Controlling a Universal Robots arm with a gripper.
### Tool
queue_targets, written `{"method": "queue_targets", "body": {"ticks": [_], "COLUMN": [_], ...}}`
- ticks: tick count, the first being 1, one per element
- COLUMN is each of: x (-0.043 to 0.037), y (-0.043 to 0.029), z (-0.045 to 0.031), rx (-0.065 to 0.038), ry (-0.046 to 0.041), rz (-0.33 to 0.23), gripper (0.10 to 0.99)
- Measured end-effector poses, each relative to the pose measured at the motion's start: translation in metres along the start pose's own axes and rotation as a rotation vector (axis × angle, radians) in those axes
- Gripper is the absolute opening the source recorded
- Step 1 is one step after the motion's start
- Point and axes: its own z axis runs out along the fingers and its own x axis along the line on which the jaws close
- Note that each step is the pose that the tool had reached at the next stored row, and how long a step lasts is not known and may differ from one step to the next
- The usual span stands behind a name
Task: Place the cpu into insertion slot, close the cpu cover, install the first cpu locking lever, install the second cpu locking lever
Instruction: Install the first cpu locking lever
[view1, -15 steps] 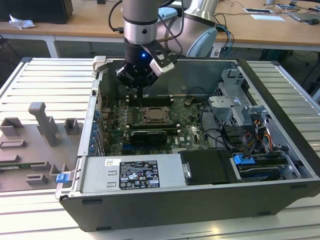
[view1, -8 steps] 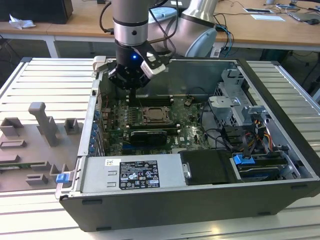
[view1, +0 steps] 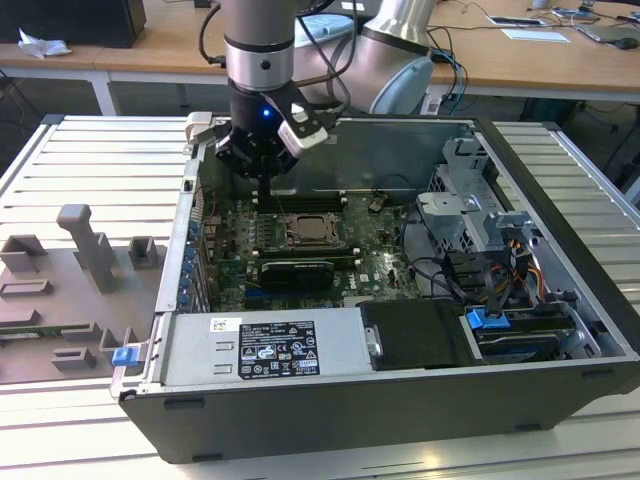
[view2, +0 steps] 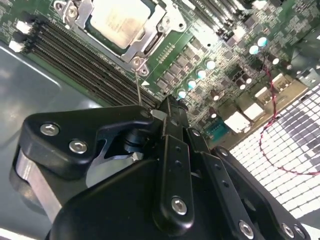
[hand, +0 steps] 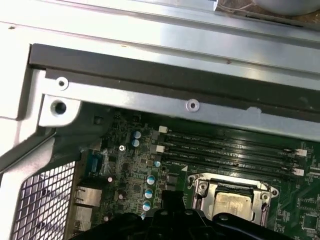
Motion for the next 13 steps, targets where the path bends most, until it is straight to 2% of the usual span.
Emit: {"method": "queue_targets", "body": {"ticks": [2,5,7,9,13], "x": [-0.0011,-0.0117,-0.0242,-0.0324,-0.0441], "y": [0.0037,0.0042,0.0036,0.0026,0.0008], "z": [0.0002,0.0008,0.0014,0.0024,0.0042], "rx": [0.0,0.0,0.0,0.0,0.0], "ry": [-0.0001,-0.0001,0.0,-0.0001,-0.0005], "rz": [0.0,0.001,0.003,0.005,0.012], "gripper": [0.106,0.106,0.106,0.106,0.106]}}
